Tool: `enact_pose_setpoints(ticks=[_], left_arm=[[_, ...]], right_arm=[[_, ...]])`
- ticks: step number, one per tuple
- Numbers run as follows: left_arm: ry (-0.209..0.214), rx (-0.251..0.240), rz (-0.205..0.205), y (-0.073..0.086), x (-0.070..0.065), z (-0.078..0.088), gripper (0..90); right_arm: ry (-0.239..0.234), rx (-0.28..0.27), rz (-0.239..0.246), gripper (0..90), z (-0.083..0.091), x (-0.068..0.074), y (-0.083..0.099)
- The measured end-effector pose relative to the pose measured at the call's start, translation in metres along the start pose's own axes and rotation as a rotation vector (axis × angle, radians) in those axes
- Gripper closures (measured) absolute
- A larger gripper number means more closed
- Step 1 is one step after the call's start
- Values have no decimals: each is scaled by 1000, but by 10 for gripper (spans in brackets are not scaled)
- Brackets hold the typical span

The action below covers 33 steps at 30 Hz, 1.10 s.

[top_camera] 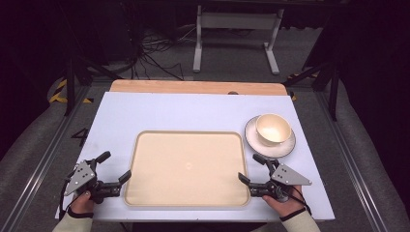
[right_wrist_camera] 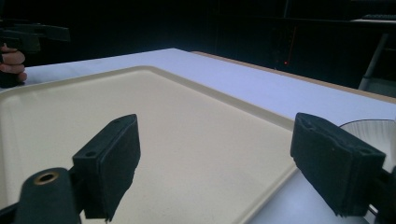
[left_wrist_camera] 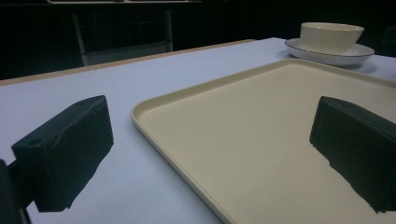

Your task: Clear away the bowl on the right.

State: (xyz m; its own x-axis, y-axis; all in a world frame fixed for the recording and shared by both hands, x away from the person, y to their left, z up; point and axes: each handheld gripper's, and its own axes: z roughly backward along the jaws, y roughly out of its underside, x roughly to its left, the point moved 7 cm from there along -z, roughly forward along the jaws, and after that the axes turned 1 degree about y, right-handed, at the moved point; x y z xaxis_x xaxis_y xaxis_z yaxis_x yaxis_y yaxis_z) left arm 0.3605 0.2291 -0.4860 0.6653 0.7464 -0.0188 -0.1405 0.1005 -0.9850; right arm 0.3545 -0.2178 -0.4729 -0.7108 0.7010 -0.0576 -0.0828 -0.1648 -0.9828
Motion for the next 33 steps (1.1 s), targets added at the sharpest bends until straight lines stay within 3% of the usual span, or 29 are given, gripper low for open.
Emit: enact_pose_setpoints(ticks=[7,17,21,33], left_arm=[[0,-1,4,0,0,0,2],[-1,4,6,0,1,-1,2],[0,2,9,0,1,0,2],[0,0,5,0,1,0,2]], right_arm=[[46,13,-12,186,0,-5,-2],[76,-25,-37,186,7,-9,-34],[89,-42,-23,182,10,-8,-49],[75,-89,-6,175,13,-3,-75]])
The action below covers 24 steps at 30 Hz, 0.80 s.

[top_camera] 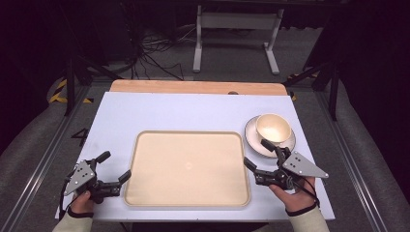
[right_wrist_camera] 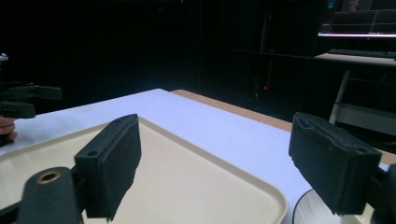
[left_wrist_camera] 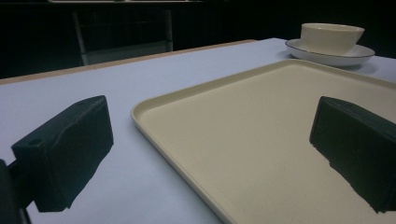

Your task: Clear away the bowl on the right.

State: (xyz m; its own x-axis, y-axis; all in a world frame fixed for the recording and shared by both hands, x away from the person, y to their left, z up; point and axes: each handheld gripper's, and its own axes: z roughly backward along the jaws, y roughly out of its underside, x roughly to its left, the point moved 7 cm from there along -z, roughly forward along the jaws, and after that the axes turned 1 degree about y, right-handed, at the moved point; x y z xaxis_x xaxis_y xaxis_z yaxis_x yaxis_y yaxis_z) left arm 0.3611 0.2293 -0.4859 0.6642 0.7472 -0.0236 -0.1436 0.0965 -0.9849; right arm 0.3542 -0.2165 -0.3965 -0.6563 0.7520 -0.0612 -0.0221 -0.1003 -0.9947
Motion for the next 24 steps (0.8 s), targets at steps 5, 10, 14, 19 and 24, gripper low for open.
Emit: enact_pose_setpoints(ticks=[5,10,14,19,24], left_arm=[[-2,1,-5,0,0,0,2],[-3,1,-3,0,0,-1,2],[-2,3,-1,0,0,0,2],[-2,4,-1,0,0,0,2],[-1,3,-1,0,0,-1,2]], right_arm=[[-18,-1,13,176,-1,5,-6],[-9,1,27,190,-2,5,-10],[34,21,41,191,-4,-3,-14],[82,57,49,211,-5,-15,-19],[140,72,59,202,-4,-28,-24]])
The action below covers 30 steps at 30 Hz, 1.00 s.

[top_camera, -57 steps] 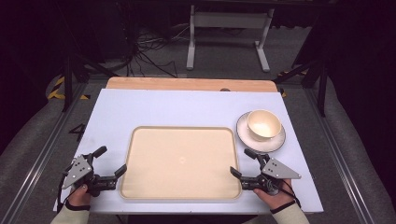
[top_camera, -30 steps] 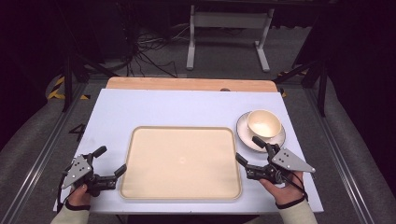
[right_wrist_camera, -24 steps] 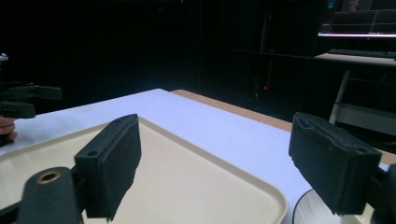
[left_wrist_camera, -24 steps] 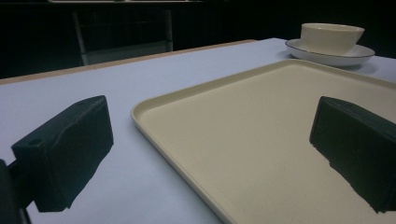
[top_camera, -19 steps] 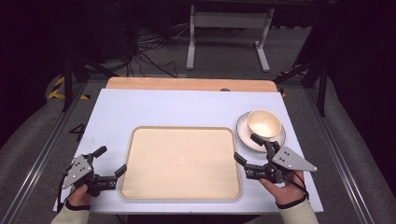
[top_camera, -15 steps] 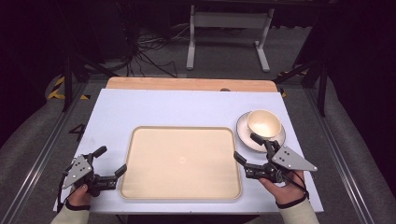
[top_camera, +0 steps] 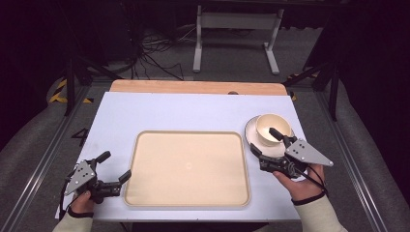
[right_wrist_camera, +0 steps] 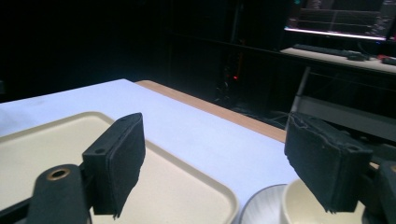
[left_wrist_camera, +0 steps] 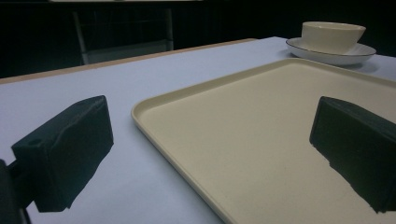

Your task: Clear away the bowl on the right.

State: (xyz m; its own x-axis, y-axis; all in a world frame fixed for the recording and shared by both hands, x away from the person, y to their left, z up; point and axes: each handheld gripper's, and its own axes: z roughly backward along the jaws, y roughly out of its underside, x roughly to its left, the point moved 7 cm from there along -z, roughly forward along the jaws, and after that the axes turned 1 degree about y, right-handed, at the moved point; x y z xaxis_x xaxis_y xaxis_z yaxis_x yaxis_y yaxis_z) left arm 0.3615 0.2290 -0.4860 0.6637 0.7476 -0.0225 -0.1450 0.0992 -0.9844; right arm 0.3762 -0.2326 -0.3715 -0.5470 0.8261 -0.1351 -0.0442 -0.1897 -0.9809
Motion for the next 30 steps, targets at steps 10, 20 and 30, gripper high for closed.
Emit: enact_pose_setpoints(ticks=[10,20,30], left_arm=[[-2,2,2,0,1,0,2],[-1,3,4,0,1,1,2],[0,4,5,0,1,0,2]], right_arm=[[118,34,-16,192,0,-24,-6],[259,47,-47,203,1,-46,-9],[408,59,-91,229,5,-72,-7]])
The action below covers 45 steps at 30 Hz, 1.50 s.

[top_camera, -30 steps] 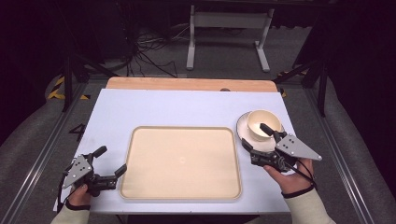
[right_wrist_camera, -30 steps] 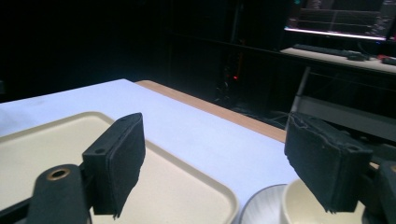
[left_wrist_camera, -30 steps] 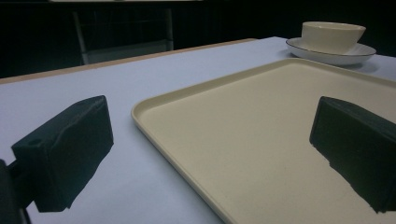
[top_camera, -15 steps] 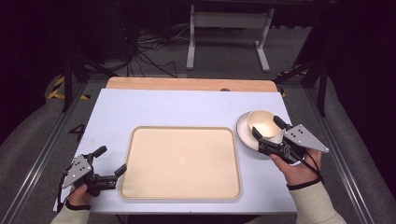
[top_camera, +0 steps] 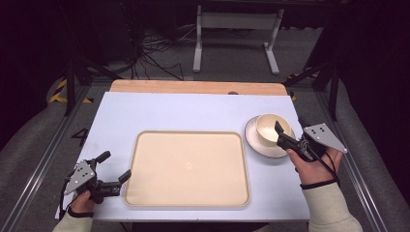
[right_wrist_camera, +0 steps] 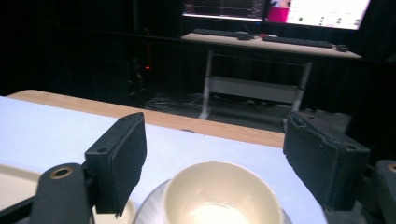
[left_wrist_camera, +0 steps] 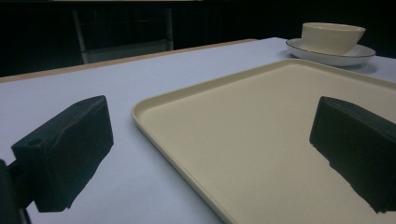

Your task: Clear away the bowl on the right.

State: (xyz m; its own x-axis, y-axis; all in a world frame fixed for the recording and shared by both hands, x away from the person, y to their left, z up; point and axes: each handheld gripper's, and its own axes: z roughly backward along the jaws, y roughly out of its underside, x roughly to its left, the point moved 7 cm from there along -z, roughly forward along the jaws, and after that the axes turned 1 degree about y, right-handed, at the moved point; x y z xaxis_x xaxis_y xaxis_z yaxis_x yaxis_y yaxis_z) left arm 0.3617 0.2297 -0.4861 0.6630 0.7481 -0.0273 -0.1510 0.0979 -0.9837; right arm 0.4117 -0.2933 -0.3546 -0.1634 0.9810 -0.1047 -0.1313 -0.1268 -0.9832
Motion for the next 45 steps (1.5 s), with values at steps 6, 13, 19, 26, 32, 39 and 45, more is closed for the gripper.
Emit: enact_pose_setpoints(ticks=[6,13,19,26,32,39,45], left_arm=[[-1,1,-1,0,0,0,2],[-2,3,0,0,0,0,2],[-3,3,1,0,0,0,2],[-4,4,-2,0,0,-1,2],[-6,5,-5,0,0,0,2],[-8,5,-4,0,-1,-1,2],[-10,4,-9,0,-1,-1,2]], right_arm=[[77,7,-24,238,-3,-13,0],[127,32,-57,238,-8,-26,1],[138,78,-81,249,-16,-32,5],[148,163,-129,293,-24,-40,5],[160,247,-150,302,-32,-47,12],[165,352,-131,330,-46,-52,23],[175,467,-115,376,-58,-57,32]])
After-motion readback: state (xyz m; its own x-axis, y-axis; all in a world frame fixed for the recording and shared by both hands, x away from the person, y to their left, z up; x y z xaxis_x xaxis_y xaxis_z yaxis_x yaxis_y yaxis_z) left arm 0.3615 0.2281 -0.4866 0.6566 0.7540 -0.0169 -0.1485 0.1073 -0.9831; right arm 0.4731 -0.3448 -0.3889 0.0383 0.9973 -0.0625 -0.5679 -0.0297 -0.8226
